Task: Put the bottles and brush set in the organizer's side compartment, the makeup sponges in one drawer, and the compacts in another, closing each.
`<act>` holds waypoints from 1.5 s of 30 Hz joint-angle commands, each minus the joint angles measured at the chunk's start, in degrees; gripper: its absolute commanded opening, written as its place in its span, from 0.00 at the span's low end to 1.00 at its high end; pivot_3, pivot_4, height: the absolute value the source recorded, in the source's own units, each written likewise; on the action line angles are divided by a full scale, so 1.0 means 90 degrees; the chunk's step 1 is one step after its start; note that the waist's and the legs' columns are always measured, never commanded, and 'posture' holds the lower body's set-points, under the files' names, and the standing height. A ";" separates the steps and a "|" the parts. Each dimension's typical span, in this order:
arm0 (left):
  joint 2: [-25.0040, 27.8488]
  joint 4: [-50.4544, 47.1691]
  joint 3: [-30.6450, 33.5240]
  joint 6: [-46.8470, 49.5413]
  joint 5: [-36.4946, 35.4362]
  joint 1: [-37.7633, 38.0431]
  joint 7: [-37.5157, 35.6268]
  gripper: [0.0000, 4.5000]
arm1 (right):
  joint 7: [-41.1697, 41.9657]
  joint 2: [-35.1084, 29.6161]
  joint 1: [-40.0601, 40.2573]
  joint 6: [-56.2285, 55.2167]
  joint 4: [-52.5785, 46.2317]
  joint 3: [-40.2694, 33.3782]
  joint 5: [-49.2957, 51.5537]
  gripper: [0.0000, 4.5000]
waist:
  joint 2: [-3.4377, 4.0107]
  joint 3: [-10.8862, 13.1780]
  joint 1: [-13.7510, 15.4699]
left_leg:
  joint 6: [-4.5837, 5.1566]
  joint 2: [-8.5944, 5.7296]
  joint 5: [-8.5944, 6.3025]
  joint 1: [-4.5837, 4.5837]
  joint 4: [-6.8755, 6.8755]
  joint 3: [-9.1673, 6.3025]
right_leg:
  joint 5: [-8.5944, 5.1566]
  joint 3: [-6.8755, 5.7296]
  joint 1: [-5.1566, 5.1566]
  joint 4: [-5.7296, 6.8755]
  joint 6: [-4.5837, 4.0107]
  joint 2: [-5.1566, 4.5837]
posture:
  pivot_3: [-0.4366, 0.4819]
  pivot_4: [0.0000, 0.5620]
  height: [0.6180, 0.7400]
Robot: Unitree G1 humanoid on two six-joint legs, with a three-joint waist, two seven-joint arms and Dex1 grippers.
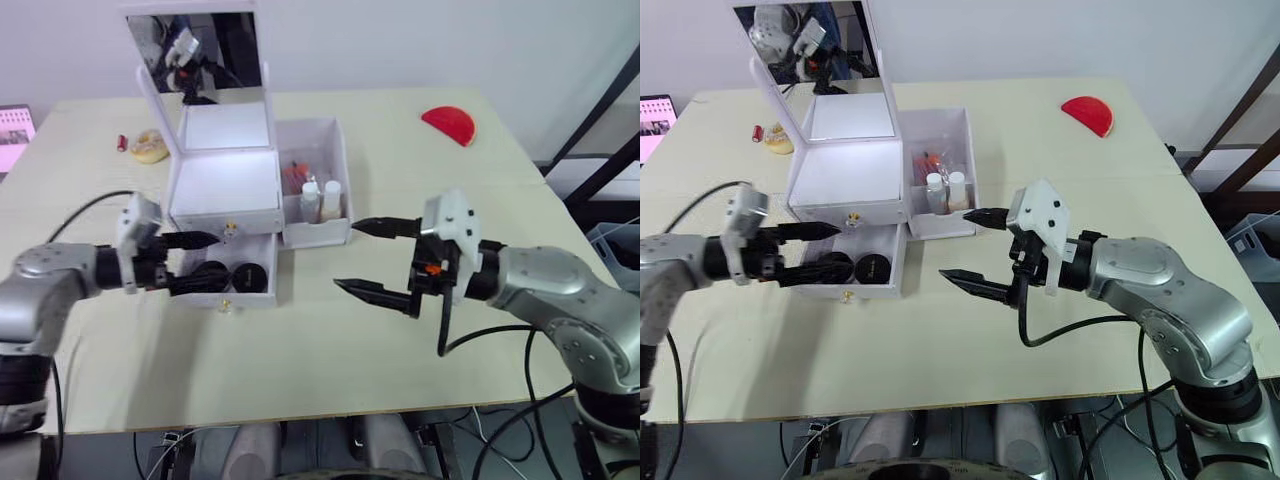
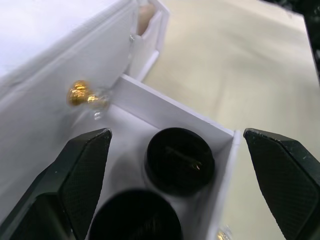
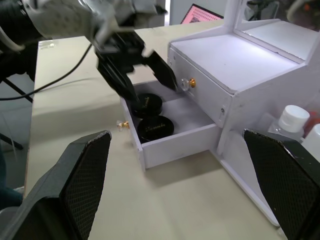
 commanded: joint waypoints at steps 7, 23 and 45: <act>0.0774 -0.0712 0.1845 0.0568 -0.0646 0.1619 -0.0222 0.11 | 0.1184 -0.0977 0.0996 -0.0683 0.0649 -0.1483 -0.0069 1.00 | 0.0001 0.0002 0.0022 | 0.0000 0.0000 0.0000 -0.0001 -0.0001 0.0005 | -0.0002 0.0001 0.0003 -0.0010 -0.0001 0.0000 | 0.48 0.27 1.00; 0.0596 -0.1058 0.0031 -0.1120 0.1250 0.1874 0.0388 0.01 | 0.1579 -0.1207 0.1104 -0.1121 0.0952 -0.1531 -0.0272 1.00 | 0.0024 0.0016 0.0025 | -0.0001 0.0006 -0.0001 -0.0009 -0.0012 0.0013 | 0.0016 0.0001 0.0011 -0.0060 -0.0024 0.0003 | 0.48 0.27 1.00; -0.1158 0.0552 -0.1275 -0.1664 0.2446 -0.0269 0.2203 0.01 | 0.0923 -0.0853 0.0560 -0.0831 0.0478 -0.0992 0.0003 1.00 | 0.0025 0.0016 0.0031 | 0.0003 0.0004 -0.0001 -0.0005 0.0003 0.0007 | 0.0037 0.0003 0.0026 -0.0059 0.0013 0.0011 | 0.48 0.27 1.00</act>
